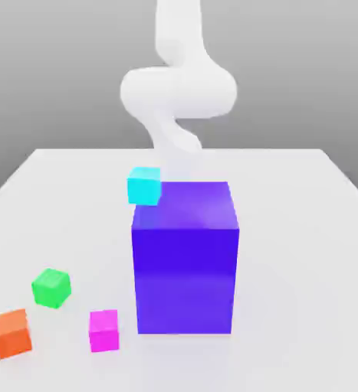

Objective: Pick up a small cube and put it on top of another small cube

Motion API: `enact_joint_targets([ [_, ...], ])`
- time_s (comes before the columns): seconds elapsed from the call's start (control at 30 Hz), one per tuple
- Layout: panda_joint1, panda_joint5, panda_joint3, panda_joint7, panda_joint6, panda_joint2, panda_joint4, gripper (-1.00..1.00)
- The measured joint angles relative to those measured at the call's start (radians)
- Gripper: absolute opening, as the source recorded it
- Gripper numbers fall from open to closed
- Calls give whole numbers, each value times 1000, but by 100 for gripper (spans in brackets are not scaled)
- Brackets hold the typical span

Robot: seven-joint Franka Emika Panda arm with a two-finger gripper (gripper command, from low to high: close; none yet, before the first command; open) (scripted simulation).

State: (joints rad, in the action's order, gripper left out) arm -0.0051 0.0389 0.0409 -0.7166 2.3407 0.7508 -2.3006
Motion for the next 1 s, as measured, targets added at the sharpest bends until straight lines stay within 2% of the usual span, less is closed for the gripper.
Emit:
enact_joint_targets([
  [0.5, -93, 584, 97, 684, 388, -369, 35, 0],
  [1.0, -193, 1276, 168, 1304, 751, -731, 82, 0],
])
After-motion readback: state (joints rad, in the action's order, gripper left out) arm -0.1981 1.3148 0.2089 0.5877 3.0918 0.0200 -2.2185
